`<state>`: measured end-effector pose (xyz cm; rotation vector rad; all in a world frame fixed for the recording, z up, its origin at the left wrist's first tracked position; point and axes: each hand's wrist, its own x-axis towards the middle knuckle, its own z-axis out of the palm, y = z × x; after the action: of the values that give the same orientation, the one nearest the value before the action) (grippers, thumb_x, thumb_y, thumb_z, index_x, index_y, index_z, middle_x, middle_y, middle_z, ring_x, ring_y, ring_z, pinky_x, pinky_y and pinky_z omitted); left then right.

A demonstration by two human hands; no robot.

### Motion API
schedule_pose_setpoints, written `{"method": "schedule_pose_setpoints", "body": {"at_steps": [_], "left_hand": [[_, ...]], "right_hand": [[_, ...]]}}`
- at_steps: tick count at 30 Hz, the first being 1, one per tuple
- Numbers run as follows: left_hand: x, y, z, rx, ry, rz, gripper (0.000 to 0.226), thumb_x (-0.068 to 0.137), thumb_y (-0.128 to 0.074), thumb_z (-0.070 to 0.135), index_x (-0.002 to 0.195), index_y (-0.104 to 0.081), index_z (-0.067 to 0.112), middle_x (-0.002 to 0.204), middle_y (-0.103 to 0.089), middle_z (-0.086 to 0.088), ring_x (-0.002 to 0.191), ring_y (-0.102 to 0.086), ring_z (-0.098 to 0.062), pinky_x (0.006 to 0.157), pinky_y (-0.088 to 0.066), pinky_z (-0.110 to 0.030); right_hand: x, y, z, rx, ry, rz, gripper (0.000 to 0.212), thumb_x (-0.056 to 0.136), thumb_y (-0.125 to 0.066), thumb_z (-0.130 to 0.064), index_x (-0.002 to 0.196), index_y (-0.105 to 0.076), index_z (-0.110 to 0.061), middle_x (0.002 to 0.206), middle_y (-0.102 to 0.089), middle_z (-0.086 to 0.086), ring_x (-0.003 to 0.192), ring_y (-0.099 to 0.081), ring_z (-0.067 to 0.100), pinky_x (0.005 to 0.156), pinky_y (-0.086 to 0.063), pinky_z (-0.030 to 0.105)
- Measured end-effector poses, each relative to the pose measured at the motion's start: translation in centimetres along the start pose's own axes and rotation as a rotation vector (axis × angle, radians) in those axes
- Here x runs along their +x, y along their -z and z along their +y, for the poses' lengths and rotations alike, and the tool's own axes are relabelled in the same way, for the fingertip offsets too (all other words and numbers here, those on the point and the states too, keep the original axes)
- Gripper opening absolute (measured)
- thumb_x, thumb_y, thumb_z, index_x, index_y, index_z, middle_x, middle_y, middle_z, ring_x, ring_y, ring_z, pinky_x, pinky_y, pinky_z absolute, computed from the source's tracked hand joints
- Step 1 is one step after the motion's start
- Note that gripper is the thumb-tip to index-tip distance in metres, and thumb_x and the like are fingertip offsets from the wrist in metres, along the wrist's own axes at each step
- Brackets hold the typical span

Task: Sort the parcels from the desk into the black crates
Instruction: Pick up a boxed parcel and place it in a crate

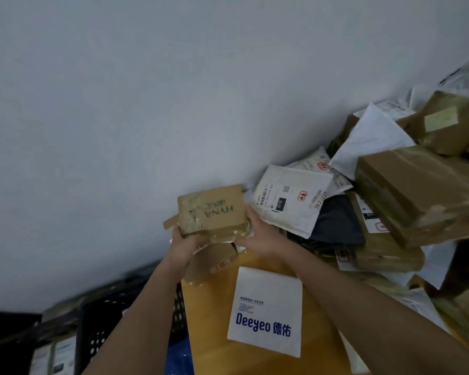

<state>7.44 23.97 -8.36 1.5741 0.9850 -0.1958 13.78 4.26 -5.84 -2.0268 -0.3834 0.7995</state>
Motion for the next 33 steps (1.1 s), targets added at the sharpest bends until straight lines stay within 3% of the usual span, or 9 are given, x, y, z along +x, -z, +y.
{"method": "schedule_pose_setpoints", "body": {"at_steps": [6,8,10,13,14,17,22,27,33], "left_hand": [[0.2,1.1,0.5,-0.127,0.034,-0.001,0.09,0.061,-0.072,0.025,0.143,-0.036,0.025,0.132,-0.054,-0.008,0.122,-0.051,-0.032,0.104,-0.043,-0.057],[-0.6,1.3,1.2,-0.148,0.031,-0.017,0.088,0.057,-0.075,0.029,0.138,-0.043,0.02,0.127,-0.059,-0.009,0.117,-0.056,-0.03,0.099,-0.048,-0.051],[-1.8,1.4,2.4,-0.157,-0.007,-0.036,0.064,0.074,-0.071,0.024,0.132,-0.05,0.011,0.117,-0.063,-0.008,0.103,-0.06,-0.022,0.081,-0.051,-0.032],[-2.6,1.6,3.9,-0.167,-0.1,-0.044,0.039,0.091,-0.062,0.011,0.128,-0.051,0.009,0.108,-0.064,-0.008,0.093,-0.064,-0.021,0.071,-0.052,-0.027],[-3.1,1.6,4.5,-0.169,-0.141,-0.06,0.045,0.089,-0.066,0.013,0.131,-0.048,0.017,0.113,-0.064,-0.008,0.098,-0.065,-0.024,0.077,-0.054,-0.032],[-4.8,1.3,6.3,-0.061,-0.31,-0.096,0.081,0.067,-0.086,0.032,0.135,-0.043,0.038,0.135,-0.053,-0.007,0.113,-0.061,-0.024,0.095,-0.054,-0.045],[-8.7,-0.2,9.0,0.305,-0.652,0.008,0.117,0.057,-0.095,0.034,0.149,-0.022,0.036,0.155,0.001,0.013,0.14,-0.026,-0.026,0.111,-0.039,-0.049],[-11.8,-1.0,10.3,0.448,-0.884,0.137,0.139,0.051,-0.097,0.026,0.155,-0.006,0.022,0.156,-0.004,-0.008,0.14,-0.021,-0.032,0.114,-0.027,-0.045],[-14.6,-0.7,11.4,0.305,-0.881,0.112,0.122,0.058,-0.094,0.024,0.15,-0.014,0.025,0.138,-0.022,-0.005,0.126,-0.038,-0.025,0.099,-0.044,-0.028]], "right_hand": [[-0.7,1.3,-1.4,0.186,0.1,0.032,0.077,0.094,-0.064,-0.01,0.154,-0.02,-0.027,0.132,-0.038,-0.021,0.124,-0.034,-0.004,0.075,-0.034,-0.006],[-0.9,1.7,-2.5,0.209,0.138,0.072,0.078,0.093,-0.065,-0.01,0.155,-0.021,-0.027,0.14,-0.038,-0.019,0.125,-0.033,-0.005,0.074,-0.038,-0.005],[-1.1,2.3,-3.9,0.215,0.192,0.113,0.075,0.093,-0.065,-0.008,0.154,-0.025,-0.027,0.146,-0.038,-0.016,0.126,-0.034,-0.005,0.082,-0.043,0.0],[-1.8,3.5,-5.9,0.222,0.283,0.186,0.068,0.092,-0.062,-0.004,0.15,-0.034,-0.026,0.149,-0.042,-0.011,0.128,-0.038,-0.002,0.103,-0.047,0.025],[-2.2,3.9,-6.5,0.216,0.306,0.209,0.066,0.092,-0.061,-0.004,0.149,-0.037,-0.026,0.147,-0.044,-0.011,0.128,-0.04,-0.001,0.102,-0.047,0.026],[-3.5,5.3,-8.3,0.202,0.362,0.284,0.057,0.091,-0.058,-0.001,0.142,-0.046,-0.024,0.138,-0.05,-0.011,0.125,-0.045,0.001,0.087,-0.045,0.005],[-6.6,7.2,-11.3,0.209,0.416,0.444,0.05,0.09,-0.058,-0.002,0.135,-0.054,-0.024,0.129,-0.056,-0.013,0.114,-0.049,-0.009,0.084,-0.035,0.0],[-10.5,8.9,-14.5,0.228,0.496,0.499,0.049,0.09,-0.06,-0.002,0.134,-0.058,-0.021,0.135,-0.058,-0.008,0.124,-0.051,0.001,0.095,-0.039,0.009],[-13.9,9.6,-17.1,0.219,0.596,0.514,0.053,0.089,-0.06,0.002,0.136,-0.056,-0.025,0.134,-0.059,-0.011,0.124,-0.053,0.002,0.106,-0.043,0.024]]}}
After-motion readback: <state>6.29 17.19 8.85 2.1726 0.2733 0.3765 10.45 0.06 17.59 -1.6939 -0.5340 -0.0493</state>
